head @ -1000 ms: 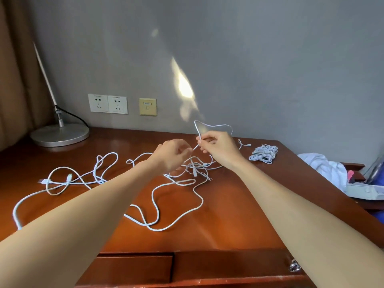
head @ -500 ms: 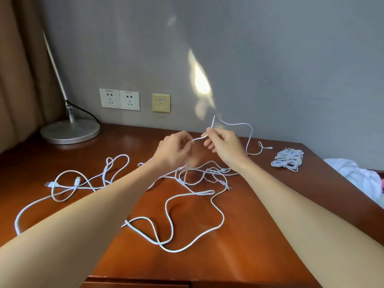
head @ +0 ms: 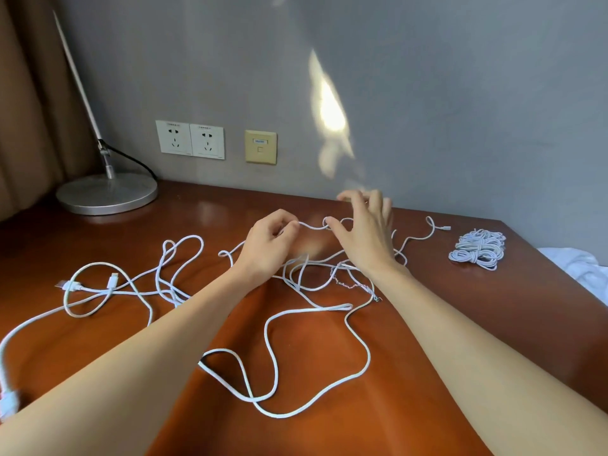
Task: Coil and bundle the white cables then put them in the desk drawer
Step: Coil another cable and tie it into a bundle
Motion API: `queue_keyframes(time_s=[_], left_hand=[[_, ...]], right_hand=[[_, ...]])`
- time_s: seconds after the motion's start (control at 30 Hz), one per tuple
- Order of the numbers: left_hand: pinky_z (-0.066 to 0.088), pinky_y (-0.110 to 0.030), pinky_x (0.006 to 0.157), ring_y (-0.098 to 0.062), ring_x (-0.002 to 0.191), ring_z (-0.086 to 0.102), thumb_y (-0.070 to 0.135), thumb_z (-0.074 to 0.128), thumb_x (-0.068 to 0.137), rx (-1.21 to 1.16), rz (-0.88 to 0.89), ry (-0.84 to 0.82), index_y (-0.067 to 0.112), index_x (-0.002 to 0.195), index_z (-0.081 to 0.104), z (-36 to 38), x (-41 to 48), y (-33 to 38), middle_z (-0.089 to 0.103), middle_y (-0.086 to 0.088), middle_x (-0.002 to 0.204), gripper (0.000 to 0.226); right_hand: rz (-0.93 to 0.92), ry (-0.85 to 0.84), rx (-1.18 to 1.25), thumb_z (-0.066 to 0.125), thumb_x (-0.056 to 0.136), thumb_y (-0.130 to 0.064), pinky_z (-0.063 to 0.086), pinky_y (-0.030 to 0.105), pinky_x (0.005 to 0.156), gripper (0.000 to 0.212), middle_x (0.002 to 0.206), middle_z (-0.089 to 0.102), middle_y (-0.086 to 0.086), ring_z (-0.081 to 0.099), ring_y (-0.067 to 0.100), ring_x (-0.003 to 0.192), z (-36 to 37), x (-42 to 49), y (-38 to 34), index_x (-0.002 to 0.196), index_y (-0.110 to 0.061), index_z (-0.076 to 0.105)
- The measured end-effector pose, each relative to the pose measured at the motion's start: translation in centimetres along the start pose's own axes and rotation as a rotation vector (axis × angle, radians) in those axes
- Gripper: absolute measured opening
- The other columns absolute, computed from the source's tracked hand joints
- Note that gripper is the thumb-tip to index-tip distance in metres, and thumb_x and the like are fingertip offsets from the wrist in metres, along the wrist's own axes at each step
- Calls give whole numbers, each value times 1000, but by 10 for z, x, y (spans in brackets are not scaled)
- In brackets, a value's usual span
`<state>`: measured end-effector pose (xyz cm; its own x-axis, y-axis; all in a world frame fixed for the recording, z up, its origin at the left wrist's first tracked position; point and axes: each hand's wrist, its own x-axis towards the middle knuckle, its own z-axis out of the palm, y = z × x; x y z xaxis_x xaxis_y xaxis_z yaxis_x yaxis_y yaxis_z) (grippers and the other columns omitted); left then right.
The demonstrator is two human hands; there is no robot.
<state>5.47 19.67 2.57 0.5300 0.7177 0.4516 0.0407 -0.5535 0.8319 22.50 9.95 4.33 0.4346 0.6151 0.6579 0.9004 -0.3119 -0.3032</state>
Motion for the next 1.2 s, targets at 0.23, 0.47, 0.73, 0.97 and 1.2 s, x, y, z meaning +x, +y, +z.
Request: queue_keyframes(time_s=[0.23,0.47,0.73,0.97,1.2], left_hand=[[46,-11,72,-5,77,61,24,57,105,-103,-82,68,15,99,69,1,-5,-11,71,0,90,16],[44,-10,62,4,63,55,26,55,106,-122,-88,66,14,99,68,6,-15,-17,61,1,75,19],[37,-18,55,-9,50,35,28,41,109,-419,-240,-162,5,74,46,-2,-22,3,34,3,55,43],[14,-26,50,-11,50,12,29,39,109,-1063,-453,-165,14,87,60,-11,-23,0,18,6,50,33],[13,-25,55,-12,50,11,31,47,104,-1376,-559,-133,12,85,67,-16,-25,1,22,5,46,34]], right_hand=[[-133,-150,102,51,105,-31,31,39,115,25,138,55,-1,36,18,136,18,-13,8,95,-17,69],[-1,-145,199,41,107,-38,43,33,76,35,84,54,-5,49,16,87,14,-33,-6,85,-14,53],[18,-232,290,36,102,-59,38,24,66,41,76,48,-12,50,8,78,-3,-45,-9,74,-30,45],[-114,-170,223,26,110,-49,42,35,87,43,80,54,-17,48,10,88,-7,-48,-4,79,-35,52],[-86,-260,195,40,111,-37,44,22,81,29,103,65,-19,57,4,96,-2,-50,3,128,-28,61]])
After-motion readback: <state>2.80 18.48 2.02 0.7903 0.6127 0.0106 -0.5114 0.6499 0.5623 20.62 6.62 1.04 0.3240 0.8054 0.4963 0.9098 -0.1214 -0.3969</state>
